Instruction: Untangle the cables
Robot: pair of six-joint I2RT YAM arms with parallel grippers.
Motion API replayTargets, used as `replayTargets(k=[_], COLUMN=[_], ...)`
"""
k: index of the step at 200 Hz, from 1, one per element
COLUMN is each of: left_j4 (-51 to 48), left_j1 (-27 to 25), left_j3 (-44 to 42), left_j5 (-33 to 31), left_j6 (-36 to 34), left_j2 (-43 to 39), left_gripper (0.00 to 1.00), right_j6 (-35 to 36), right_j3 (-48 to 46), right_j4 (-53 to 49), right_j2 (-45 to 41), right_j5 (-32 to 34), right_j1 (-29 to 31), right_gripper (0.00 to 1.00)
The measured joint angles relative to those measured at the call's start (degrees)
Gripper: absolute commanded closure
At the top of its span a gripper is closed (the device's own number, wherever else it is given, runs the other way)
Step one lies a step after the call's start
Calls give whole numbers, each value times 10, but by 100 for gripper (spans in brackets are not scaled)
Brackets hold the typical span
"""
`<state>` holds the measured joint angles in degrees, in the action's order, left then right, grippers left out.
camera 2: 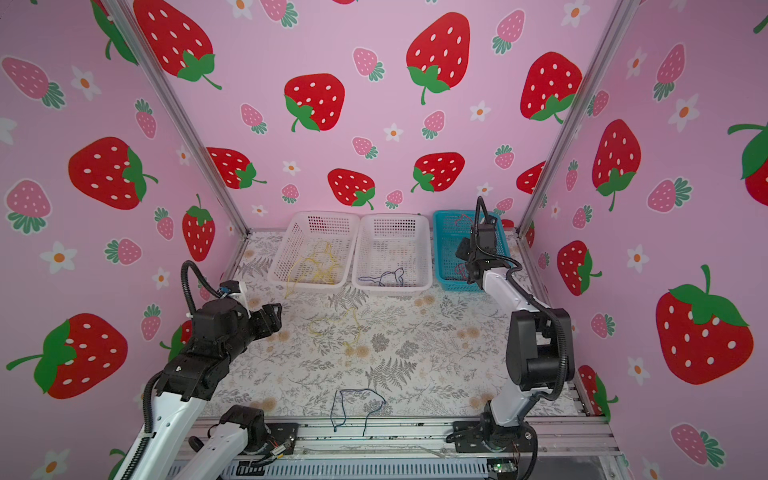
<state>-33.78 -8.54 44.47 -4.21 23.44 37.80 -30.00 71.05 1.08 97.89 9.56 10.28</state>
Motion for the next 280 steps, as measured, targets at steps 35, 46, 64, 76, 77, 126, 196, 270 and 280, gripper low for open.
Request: replayTargets(k=[35,46,64,76,77,126,196,270,280], left_j4=[5,5,6,8,8,24,32,44,44], left_j1=[3,3,3,3,3,4,5,10,10], left_j3=[-2,-2,-4,-5,-5,-5,21,154,171], left_j5=[14,18,27,36,36,79,96,43,38], left_j6=[3,4,4,4,4,4,4,-7,-9], left_j2=[4,7,14,19,19,69,143,320,344], left_gripper=[21,21,21,21,21,22,23,39,41], right_j6=[3,-3,-1,-2,-2,-2,24,35,31], right_j3=[3,4,4,1,1,-47,-254,-383,-397], right_j4=[-7,-6,-7,-7,-8,6,37,20,18], right_j2=[6,6,2,-8,-8,-145,-363,-560,-578], right_j5=[3,3,1,-1,-2,-14,-71,-115,-118], right_j1=[-4,-4,-4,-4,-4,35,220,323,329], right_gripper=[69,61,50,44,43,26,19,18,18])
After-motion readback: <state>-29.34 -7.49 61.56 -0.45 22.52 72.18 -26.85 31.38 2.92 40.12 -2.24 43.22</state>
